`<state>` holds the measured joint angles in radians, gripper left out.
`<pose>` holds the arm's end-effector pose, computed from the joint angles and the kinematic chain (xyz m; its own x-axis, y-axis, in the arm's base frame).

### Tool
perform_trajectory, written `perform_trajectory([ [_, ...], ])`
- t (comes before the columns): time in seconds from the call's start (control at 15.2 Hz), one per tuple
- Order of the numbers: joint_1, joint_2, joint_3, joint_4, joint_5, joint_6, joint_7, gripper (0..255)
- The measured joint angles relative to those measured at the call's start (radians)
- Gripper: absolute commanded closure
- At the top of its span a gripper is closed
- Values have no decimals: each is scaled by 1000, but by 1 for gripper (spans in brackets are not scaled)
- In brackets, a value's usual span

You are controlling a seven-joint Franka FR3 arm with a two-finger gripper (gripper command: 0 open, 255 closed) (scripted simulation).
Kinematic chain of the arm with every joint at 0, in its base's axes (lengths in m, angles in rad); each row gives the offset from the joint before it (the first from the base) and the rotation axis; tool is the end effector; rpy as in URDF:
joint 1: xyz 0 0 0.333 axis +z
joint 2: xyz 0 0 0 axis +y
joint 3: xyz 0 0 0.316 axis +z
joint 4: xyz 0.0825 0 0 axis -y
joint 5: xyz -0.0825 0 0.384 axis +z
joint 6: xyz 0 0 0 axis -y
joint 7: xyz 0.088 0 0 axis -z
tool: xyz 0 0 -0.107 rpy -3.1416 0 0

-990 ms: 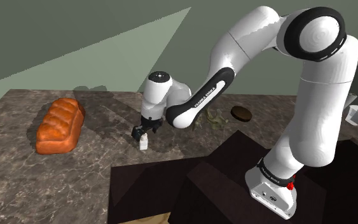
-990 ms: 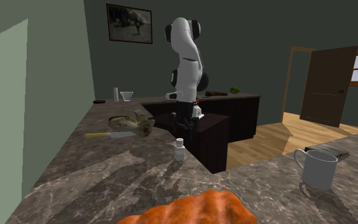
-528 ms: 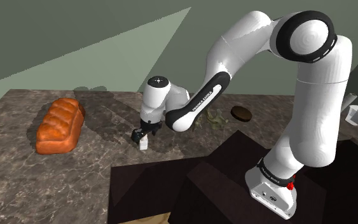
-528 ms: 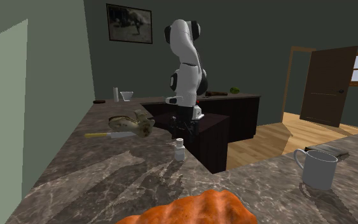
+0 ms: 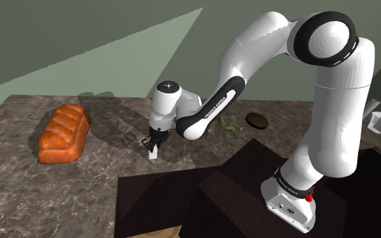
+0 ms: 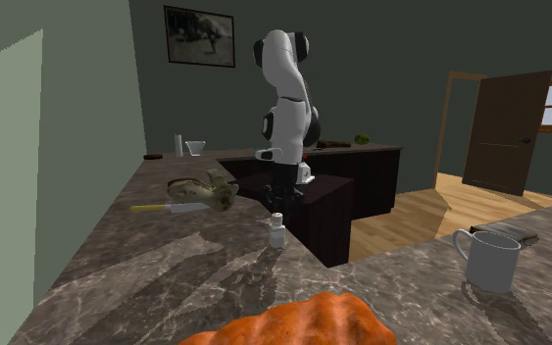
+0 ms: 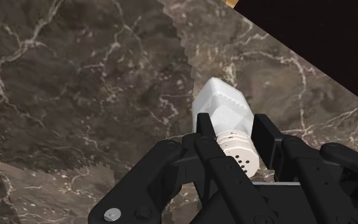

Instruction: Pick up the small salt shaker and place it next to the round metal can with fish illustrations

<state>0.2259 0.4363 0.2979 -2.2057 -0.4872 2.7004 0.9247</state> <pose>0.4744 0.2952 0.1959 0.9900 0.0005 0.1413 -0.0012 -0.9999 0.0117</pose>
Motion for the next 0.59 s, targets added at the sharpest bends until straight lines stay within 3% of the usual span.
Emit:
perform_trajectory([
  [0.59,-17,-35,22,-6,29,-27,-25,255],
])
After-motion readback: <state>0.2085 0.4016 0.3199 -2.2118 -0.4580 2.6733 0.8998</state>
